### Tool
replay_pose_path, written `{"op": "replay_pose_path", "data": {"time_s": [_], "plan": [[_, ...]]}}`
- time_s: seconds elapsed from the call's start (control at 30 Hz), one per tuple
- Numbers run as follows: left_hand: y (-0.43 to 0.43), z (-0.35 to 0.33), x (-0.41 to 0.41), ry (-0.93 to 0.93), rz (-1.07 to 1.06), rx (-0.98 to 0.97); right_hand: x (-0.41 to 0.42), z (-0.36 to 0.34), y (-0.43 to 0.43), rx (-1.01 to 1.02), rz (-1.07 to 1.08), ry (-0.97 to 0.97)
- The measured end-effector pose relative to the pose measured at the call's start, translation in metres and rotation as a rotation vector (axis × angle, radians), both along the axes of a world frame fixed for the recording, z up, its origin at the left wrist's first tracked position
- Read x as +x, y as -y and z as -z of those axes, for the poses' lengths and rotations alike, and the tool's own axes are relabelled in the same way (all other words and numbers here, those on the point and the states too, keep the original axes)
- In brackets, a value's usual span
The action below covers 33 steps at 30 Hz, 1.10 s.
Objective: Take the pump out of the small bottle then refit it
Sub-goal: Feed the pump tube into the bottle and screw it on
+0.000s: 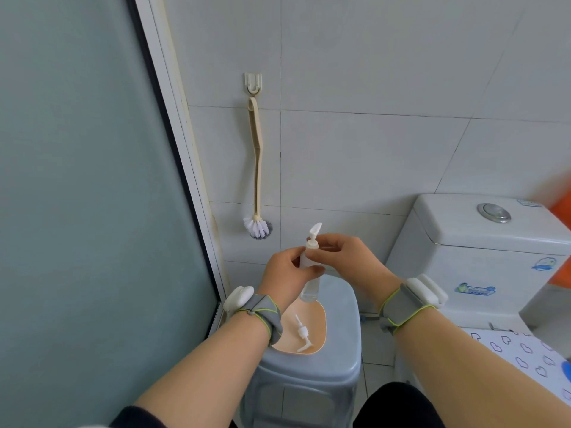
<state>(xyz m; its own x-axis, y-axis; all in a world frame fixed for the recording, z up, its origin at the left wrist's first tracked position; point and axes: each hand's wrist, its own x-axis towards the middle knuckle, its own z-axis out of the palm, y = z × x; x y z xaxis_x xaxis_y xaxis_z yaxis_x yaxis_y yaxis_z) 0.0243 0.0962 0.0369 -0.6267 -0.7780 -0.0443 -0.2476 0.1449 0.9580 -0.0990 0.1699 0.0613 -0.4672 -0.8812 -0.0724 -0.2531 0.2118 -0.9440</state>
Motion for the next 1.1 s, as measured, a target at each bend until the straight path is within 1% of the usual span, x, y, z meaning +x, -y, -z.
{"op": "replay_pose_path", "data": {"time_s": [0.07, 0.13, 0.23, 0.3, 0.57, 0.63, 0.73, 0.83, 0.93, 1.1], "plan": [[0.005, 0.0, 0.002, 0.013, 0.042, 0.007, -0.001, -0.002, -0.001, 0.02, -0.028, -0.038], [0.007, 0.001, 0.002, 0.025, 0.057, 0.009, 0.0, -0.003, 0.0, 0.019, -0.002, -0.116], [0.005, 0.004, 0.0, 0.027, 0.042, -0.004, 0.002, 0.001, 0.004, -0.021, 0.035, -0.235], [0.003, 0.005, -0.002, 0.03, 0.013, -0.037, 0.005, 0.003, 0.006, -0.037, 0.048, -0.279], [0.0, 0.018, -0.018, 0.159, -0.125, -0.294, 0.012, 0.03, 0.012, -0.094, 0.207, -0.355], [0.005, 0.024, -0.023, 0.174, -0.102, -0.318, 0.008, 0.037, 0.015, -0.08, 0.225, -0.335], [0.017, 0.029, -0.029, 0.18, 0.0, -0.262, -0.001, 0.045, 0.02, -0.053, 0.26, -0.288], [0.034, 0.034, -0.039, 0.258, 0.085, -0.261, -0.011, 0.054, 0.03, -0.024, 0.318, -0.225], [0.044, 0.04, -0.045, 0.317, 0.081, -0.207, -0.019, 0.062, 0.039, 0.038, 0.362, -0.182], [0.051, 0.06, -0.056, 0.274, 0.038, -0.124, -0.032, 0.083, 0.056, 0.093, 0.393, -0.151]]}}
